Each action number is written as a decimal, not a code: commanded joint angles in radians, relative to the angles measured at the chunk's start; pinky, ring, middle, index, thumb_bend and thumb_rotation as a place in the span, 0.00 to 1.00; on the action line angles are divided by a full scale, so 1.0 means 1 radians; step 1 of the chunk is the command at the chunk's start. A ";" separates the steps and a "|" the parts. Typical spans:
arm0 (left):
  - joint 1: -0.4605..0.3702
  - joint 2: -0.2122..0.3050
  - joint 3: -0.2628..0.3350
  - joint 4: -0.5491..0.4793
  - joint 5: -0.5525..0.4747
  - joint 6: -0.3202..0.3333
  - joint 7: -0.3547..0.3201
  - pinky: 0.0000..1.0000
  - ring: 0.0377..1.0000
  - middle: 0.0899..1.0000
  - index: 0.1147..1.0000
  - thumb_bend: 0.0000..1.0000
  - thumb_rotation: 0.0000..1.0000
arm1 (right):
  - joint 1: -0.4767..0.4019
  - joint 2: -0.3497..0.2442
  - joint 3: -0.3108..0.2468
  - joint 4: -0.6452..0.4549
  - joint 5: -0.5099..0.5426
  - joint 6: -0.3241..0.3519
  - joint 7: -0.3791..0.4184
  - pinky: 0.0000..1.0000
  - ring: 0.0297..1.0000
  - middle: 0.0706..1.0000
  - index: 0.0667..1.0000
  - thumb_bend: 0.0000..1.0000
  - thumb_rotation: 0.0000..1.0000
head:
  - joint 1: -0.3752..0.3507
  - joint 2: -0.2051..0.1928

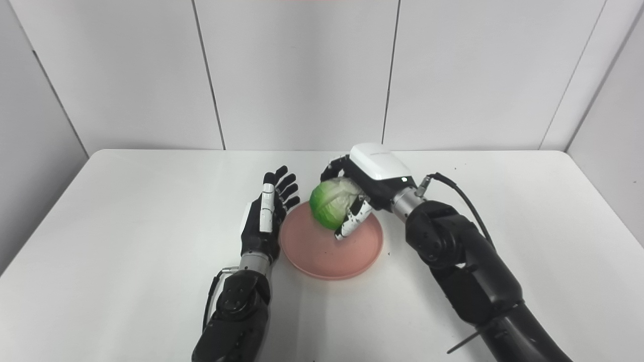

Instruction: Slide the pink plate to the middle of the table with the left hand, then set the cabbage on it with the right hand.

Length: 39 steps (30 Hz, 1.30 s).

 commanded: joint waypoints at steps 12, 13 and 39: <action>-0.031 0.000 -0.004 -0.039 0.010 -0.020 0.006 0.89 0.90 0.89 0.87 0.72 1.00 | -0.071 0.003 0.051 0.064 -0.047 -0.101 0.007 0.30 0.36 0.42 0.51 0.51 0.00 | -0.033 0.000; -0.031 0.001 -0.004 -0.040 0.009 -0.019 0.005 0.89 0.90 0.89 0.87 0.72 1.00 | -0.074 0.001 0.060 0.067 -0.057 -0.109 0.011 0.30 0.36 0.42 0.51 0.51 0.00 | -0.035 0.000; -0.041 0.029 0.004 -0.050 -0.069 0.008 -0.093 0.93 0.95 0.94 0.94 0.74 0.99 | -0.049 -0.024 -0.009 -0.051 0.059 -0.051 0.200 1.00 1.00 1.00 1.00 0.91 0.76 | -0.069 0.004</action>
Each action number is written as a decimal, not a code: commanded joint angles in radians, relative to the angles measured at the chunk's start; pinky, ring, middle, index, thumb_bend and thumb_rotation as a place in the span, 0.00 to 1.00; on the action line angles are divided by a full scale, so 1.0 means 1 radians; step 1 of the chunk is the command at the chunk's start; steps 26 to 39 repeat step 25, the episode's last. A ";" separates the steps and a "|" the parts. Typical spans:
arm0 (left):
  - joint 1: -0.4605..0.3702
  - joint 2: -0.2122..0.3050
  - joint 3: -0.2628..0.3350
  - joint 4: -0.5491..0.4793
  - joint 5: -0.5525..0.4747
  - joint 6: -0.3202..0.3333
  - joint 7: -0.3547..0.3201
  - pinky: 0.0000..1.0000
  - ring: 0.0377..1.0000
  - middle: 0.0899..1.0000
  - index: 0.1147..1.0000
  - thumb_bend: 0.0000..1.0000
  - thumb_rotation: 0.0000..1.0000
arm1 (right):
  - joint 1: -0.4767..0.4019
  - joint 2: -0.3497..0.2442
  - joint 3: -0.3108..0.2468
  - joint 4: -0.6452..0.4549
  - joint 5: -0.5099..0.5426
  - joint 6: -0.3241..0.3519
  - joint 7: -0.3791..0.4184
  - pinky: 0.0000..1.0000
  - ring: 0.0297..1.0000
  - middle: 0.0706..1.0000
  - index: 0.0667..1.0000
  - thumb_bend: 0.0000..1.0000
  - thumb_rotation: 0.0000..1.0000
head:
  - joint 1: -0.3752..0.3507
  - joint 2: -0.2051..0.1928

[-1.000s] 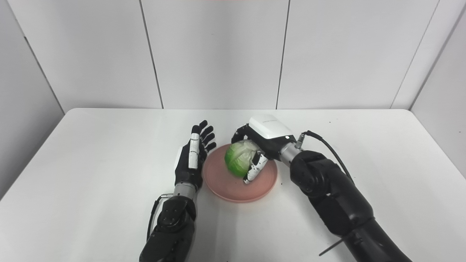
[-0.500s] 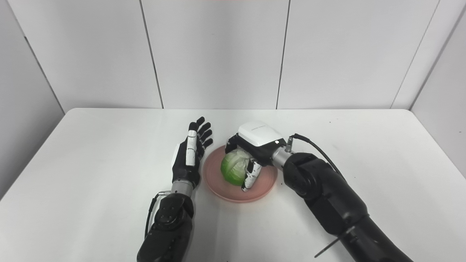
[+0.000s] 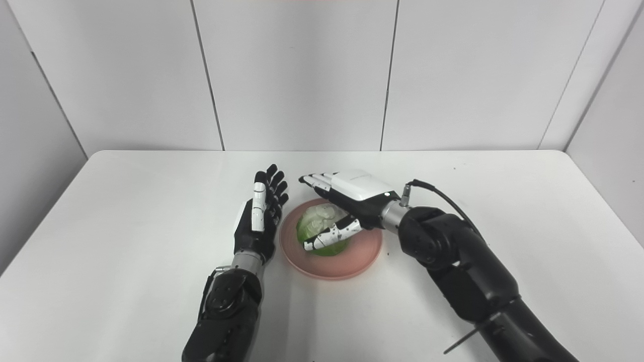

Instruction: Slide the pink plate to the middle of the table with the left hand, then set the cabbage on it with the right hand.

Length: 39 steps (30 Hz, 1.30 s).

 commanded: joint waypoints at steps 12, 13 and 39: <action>0.003 0.051 -0.043 -0.099 0.070 0.005 -0.003 0.95 0.96 0.95 0.92 0.74 1.00 | 0.170 0.123 -0.309 -0.128 0.255 0.113 -0.202 0.87 1.00 1.00 1.00 0.79 0.74 | -0.049 -0.010; 0.007 0.055 -0.042 -0.104 0.053 0.005 -0.020 0.98 0.98 0.97 0.95 0.73 1.00 | 0.192 0.153 -0.342 -0.127 0.296 0.130 -0.223 0.92 1.00 1.00 1.00 0.77 0.83 | -0.051 -0.010; 0.067 0.106 -0.064 -0.177 0.022 0.070 -0.117 1.00 1.00 1.00 1.00 0.76 1.00 | 0.271 0.400 -0.570 0.068 0.709 -0.044 -0.342 1.00 1.00 1.00 1.00 0.79 0.90 | -0.097 -0.021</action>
